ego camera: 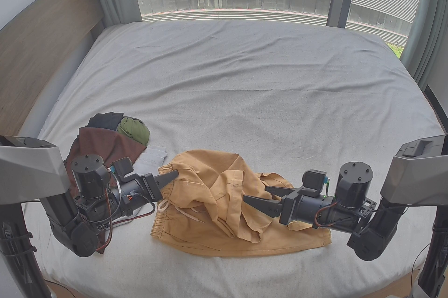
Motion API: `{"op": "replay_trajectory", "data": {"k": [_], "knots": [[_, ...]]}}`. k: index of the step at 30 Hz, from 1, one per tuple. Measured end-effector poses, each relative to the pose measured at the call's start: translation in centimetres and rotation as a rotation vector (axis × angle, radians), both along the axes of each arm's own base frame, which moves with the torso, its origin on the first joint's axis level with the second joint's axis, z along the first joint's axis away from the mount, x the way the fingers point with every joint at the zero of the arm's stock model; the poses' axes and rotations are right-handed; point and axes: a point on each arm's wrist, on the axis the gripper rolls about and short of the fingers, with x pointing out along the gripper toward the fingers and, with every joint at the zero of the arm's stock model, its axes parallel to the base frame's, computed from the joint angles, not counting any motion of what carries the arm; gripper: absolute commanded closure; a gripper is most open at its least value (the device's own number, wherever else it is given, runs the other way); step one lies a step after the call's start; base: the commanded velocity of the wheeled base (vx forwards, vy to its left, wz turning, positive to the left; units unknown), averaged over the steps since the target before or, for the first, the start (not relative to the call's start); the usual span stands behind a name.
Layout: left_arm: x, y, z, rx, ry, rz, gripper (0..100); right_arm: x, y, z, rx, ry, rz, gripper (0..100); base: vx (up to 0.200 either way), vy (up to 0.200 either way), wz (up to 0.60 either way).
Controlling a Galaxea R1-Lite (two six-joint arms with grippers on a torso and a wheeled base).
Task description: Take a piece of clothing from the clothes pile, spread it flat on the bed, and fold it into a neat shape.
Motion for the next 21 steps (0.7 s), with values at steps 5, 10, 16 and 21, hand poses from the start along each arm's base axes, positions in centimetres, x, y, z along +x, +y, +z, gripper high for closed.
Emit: {"op": "replay_trajectory", "data": {"k": [5,10,16,21], "knots": [[0.0,0.0,0.0,0.000,0.001,0.000,100,1.8,1.3,-0.9,0.015,-0.011,-0.018,0,0.000,0.000,0.00],[0.0,0.0,0.0,0.000,-0.001,-0.001,100,3.2,2.4,-2.2,0.018,-0.014,-0.027,0,0.000,0.000,0.00],[0.0,0.1,-0.1,0.000,0.002,0.000,100,4.0,3.2,-3.4,0.015,-0.012,-0.023,0,0.000,0.000,0.00],[0.0,0.1,-0.1,0.001,0.002,0.000,100,4.7,3.9,-3.9,0.022,-0.022,-0.020,0,0.000,0.000,0.00]]}}
